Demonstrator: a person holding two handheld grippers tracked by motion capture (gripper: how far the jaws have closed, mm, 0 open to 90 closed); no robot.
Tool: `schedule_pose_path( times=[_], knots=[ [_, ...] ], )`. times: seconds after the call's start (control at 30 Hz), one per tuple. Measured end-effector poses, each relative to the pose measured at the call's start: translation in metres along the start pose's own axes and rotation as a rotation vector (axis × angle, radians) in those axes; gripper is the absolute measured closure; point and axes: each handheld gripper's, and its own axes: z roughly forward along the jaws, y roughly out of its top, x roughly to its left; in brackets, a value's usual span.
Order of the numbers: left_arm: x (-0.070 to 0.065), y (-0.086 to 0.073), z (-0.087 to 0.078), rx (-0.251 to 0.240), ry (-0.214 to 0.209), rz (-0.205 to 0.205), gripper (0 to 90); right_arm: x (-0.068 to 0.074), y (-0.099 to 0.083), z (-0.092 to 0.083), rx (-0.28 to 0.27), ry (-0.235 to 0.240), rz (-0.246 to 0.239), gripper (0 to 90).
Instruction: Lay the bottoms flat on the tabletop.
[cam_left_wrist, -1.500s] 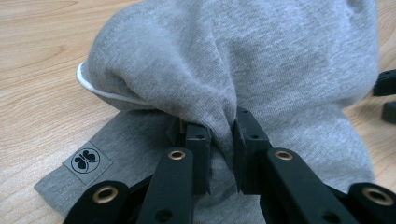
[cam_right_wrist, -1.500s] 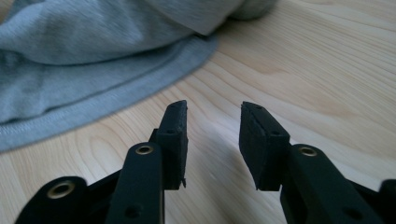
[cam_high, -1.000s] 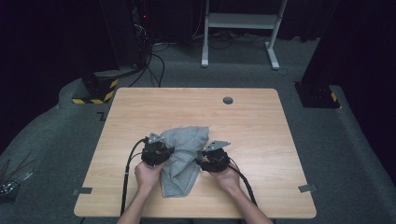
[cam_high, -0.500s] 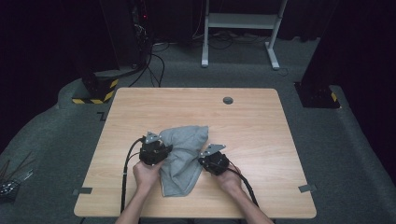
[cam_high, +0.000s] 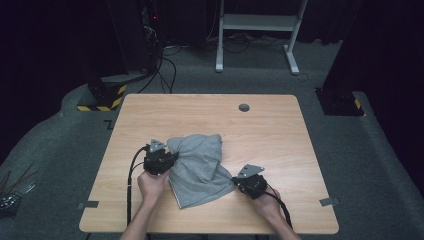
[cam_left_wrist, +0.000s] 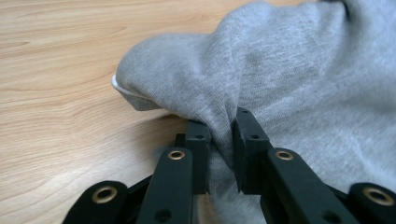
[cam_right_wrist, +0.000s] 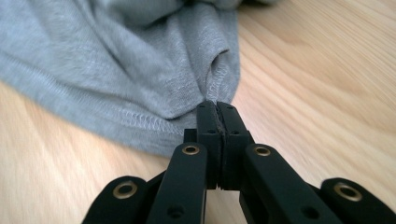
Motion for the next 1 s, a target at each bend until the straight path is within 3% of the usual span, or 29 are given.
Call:
schedule_pose_path(
  times=[0.1,0.23,0.37,0.47,0.53,0.63,0.8,0.9,1.0],
  knots=[
    [-0.003,-0.003,0.003,0.023,0.013,0.013,72.2,-0.002,-0.004,-0.003,-0.018,0.018,0.025,86.1],
    [-0.008,-0.004,-0.001,0.016,0.023,0.024,61.0,-0.008,0.005,-0.004,-0.093,0.034,0.103,69.5],
    [-0.01,-0.004,-0.005,0.013,0.016,0.035,59.9,-0.01,0.021,0.006,-0.121,0.034,0.135,63.4],
    [-0.011,-0.004,-0.004,0.017,-0.005,0.036,69.6,-0.009,0.033,0.02,-0.096,0.048,0.133,63.8],
    [-0.011,-0.004,-0.003,0.02,-0.019,0.033,78.5,-0.008,0.036,0.03,-0.066,0.06,0.124,71.4],
    [-0.01,-0.003,-0.004,0.021,-0.027,0.036,83.7,-0.006,0.036,0.038,-0.036,0.058,0.09,85.1],
    [-0.006,0.0,-0.013,-0.009,-0.022,0.035,85.1,-0.007,0.032,0.027,-0.029,0.03,0.066,86.8],
    [0.001,0.004,-0.023,-0.018,0.005,0.047,85.4,-0.017,0.01,-0.001,-0.055,-0.042,0.089,87.0],
    [0.005,0.002,-0.021,0.003,0.013,0.045,85.5,-0.028,-0.017,-0.028,-0.079,-0.087,0.148,87.1]
  ],
)
